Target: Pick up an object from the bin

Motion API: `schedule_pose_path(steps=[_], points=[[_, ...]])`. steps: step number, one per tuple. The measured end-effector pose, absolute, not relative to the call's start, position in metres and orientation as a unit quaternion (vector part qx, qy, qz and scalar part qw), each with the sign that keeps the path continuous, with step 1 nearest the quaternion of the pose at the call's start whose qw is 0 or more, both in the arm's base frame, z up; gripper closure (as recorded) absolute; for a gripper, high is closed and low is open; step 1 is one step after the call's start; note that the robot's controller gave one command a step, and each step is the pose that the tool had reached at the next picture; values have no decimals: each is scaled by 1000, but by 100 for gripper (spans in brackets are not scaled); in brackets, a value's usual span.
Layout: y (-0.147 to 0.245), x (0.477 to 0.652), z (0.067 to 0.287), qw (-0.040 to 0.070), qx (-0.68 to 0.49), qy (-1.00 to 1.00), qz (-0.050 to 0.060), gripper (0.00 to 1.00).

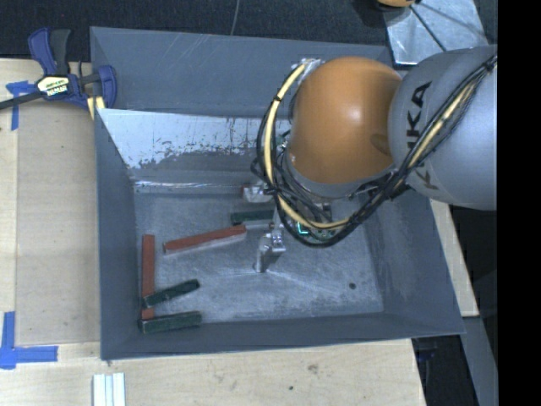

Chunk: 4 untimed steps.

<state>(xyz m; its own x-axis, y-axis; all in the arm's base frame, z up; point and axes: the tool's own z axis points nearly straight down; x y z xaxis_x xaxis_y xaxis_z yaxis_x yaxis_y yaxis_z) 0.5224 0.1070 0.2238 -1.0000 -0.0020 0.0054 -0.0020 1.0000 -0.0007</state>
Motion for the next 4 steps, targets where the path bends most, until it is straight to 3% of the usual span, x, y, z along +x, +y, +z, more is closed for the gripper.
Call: schedule_pose_path(steps=[1, 2, 3, 4], points=[[107, 524, 228, -2, 0, -1000, 0, 0], [109, 570, 161, -4, -9, -1000, -1, 0], [73, 617, 72, -4, -8, -1000, -1, 0], [75, 611, 79, -1, -9, -1000, 0, 0]])
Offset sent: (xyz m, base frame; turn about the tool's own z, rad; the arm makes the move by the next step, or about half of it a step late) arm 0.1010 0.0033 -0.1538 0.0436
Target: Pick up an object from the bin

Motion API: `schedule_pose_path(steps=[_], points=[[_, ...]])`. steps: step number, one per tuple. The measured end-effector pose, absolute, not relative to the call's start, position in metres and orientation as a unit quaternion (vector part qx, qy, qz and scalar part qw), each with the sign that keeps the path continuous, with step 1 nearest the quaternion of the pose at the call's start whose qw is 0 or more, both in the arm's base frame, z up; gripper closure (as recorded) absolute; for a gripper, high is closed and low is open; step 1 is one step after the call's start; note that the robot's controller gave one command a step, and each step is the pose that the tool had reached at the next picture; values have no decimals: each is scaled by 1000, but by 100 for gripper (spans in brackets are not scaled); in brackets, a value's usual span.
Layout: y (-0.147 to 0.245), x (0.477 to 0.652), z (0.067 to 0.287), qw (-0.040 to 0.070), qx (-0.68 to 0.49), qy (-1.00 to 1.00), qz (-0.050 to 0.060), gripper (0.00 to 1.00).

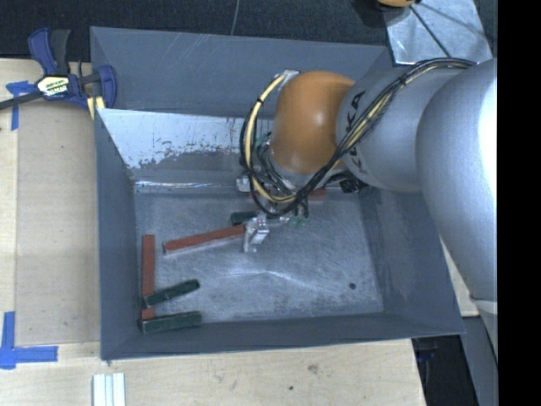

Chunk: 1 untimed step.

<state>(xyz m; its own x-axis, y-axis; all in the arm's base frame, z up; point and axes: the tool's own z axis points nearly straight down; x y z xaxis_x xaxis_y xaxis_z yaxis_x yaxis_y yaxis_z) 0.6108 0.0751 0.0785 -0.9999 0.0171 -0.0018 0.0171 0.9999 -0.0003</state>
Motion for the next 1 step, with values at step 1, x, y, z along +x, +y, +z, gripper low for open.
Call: schedule_pose_path(steps=[1], points=[[74, 618, 75, 0, 8, 1000, 1, 0]])
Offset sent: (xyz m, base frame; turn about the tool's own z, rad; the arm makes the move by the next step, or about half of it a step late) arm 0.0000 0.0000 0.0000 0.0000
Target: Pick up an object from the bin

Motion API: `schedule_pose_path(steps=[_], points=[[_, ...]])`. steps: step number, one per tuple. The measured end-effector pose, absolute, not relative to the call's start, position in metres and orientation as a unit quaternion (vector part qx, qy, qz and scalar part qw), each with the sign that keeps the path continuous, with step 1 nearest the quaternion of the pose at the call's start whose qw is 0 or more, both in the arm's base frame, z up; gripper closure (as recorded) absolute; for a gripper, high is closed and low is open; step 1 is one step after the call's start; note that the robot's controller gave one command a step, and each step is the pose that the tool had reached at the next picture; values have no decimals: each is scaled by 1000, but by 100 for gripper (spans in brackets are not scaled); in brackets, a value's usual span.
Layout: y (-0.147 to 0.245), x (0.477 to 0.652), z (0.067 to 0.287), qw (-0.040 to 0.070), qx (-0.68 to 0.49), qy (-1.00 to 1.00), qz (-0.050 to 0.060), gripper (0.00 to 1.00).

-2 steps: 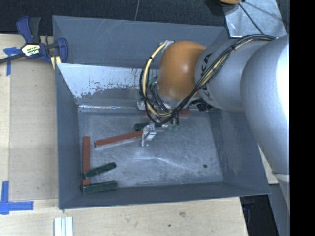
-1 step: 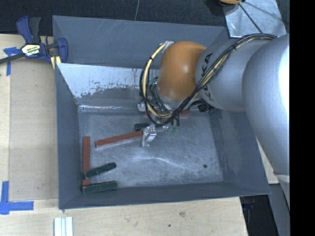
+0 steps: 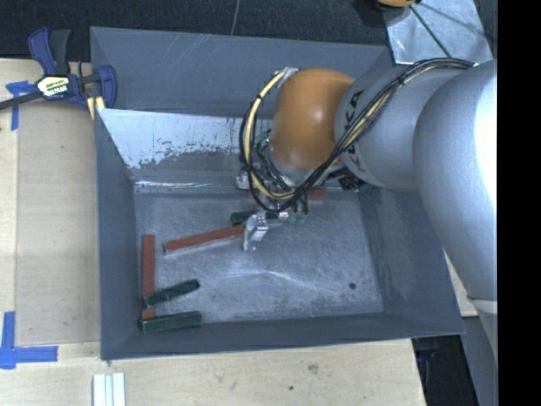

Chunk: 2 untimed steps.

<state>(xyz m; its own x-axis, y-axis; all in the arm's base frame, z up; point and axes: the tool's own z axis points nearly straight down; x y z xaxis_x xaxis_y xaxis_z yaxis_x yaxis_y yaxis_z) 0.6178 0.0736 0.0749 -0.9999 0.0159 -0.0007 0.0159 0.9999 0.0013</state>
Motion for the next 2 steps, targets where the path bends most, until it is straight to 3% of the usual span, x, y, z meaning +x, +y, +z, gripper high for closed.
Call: schedule_pose_path(steps=[1, 2], points=[[75, 613, 81, 3, 9, 1000, 1, 100], [75, 613, 81, 3, 9, 1000, 1, 100]])
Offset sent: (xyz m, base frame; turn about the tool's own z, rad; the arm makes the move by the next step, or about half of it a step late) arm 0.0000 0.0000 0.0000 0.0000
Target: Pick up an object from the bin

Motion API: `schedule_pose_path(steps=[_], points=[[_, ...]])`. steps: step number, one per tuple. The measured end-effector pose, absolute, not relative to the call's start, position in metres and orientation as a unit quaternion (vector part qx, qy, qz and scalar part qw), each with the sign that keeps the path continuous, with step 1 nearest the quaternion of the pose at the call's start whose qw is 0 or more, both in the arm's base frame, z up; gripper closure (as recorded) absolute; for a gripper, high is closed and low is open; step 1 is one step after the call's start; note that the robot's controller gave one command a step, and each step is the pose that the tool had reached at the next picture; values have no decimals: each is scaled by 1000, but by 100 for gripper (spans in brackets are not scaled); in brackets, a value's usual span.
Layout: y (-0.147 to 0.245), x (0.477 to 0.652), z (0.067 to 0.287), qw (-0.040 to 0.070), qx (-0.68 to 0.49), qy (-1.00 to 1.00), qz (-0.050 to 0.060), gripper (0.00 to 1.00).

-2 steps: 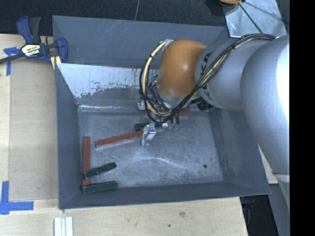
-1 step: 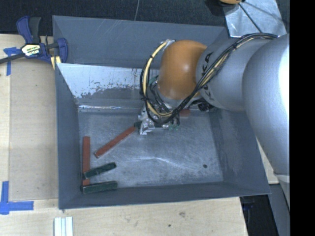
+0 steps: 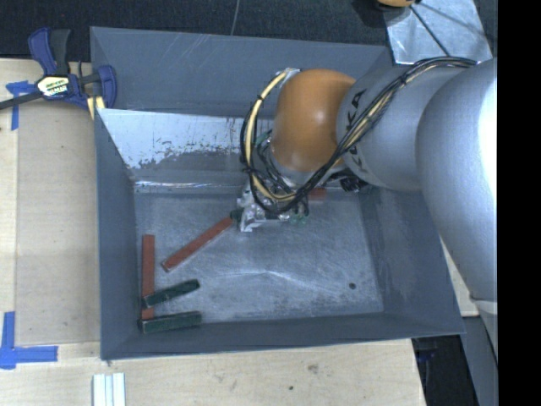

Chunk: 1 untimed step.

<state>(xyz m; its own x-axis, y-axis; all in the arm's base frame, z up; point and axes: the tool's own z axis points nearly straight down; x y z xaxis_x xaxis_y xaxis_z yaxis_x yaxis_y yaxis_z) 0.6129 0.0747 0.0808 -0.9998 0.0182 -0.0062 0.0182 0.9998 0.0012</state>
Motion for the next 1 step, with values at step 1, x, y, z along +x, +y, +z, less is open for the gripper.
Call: schedule_pose_path(steps=[1], points=[[75, 612, 84, 2, 9, 1000, 0, 100]])
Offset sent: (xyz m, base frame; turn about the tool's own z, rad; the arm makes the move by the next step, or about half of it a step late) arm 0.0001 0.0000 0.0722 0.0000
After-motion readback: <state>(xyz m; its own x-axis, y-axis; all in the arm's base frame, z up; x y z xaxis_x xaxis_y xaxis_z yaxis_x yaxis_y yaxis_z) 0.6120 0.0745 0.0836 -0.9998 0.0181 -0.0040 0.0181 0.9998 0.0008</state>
